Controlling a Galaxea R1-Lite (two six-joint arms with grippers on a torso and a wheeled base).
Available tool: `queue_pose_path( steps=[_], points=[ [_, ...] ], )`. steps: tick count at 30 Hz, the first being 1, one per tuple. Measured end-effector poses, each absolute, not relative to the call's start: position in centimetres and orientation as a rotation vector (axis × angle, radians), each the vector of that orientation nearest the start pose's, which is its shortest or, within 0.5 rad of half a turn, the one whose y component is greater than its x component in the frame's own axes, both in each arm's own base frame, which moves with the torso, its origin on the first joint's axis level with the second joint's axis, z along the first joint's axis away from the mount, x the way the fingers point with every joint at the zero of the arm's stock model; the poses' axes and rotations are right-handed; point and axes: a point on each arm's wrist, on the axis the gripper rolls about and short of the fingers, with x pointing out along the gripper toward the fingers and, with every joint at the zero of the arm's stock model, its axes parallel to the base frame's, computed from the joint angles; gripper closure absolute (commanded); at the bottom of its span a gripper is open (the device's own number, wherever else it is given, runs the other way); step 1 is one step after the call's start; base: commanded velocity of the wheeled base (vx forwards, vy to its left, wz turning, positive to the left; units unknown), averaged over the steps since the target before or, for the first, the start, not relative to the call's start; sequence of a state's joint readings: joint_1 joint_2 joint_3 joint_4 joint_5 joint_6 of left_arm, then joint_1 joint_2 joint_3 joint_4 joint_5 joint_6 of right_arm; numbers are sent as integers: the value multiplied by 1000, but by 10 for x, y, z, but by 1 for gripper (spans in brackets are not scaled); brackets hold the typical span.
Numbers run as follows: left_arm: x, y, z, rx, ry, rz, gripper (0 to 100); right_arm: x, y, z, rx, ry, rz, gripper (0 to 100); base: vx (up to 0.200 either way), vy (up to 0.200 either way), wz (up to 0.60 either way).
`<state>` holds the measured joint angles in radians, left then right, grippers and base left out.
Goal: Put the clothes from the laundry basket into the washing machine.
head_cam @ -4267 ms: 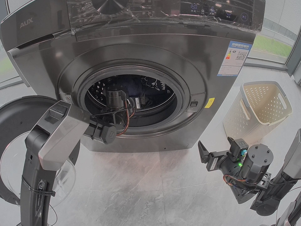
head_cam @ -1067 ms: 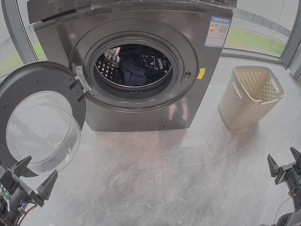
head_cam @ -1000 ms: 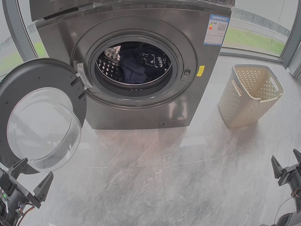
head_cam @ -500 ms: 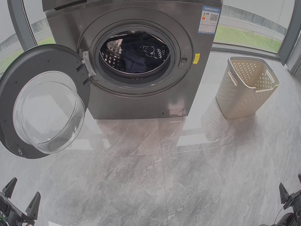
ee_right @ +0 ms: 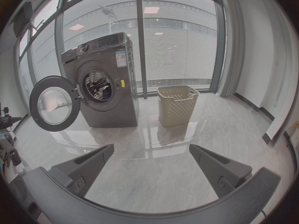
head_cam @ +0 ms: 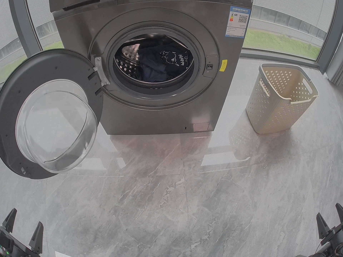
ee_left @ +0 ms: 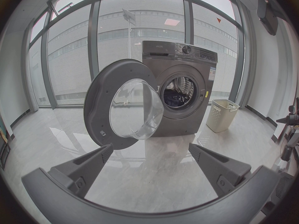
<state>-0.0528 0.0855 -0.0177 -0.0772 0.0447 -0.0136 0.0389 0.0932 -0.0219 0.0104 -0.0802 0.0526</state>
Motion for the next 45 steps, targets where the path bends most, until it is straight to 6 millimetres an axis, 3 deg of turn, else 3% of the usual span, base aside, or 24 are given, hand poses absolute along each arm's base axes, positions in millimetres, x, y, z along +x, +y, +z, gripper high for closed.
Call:
queue_pose_path(
  steps=[7,13,20,26,30,41,45],
  points=[
    [-21,2,87,-9,-31,71,0,-21,0,80,41,29,-57,0,0,0,0],
    [-22,0,78,-17,33,27,0,-23,0,80,41,6,-50,0,-167,0,0],
    [-23,0,81,-44,-6,14,0,-23,0,80,39,-2,-48,0,-29,0,0],
    [-23,1,81,-45,-9,20,0,-23,0,80,40,-3,-46,0,0,200,200],
    [-23,1,81,-46,-9,21,0,-23,0,80,41,-2,-48,0,0,0,600],
    [-23,1,81,-47,-9,21,0,-23,0,80,41,-2,-47,0,0,0,0],
    [-23,1,81,-47,-9,21,0,-23,0,80,41,-2,-46,0,0,200,0]
  ],
)
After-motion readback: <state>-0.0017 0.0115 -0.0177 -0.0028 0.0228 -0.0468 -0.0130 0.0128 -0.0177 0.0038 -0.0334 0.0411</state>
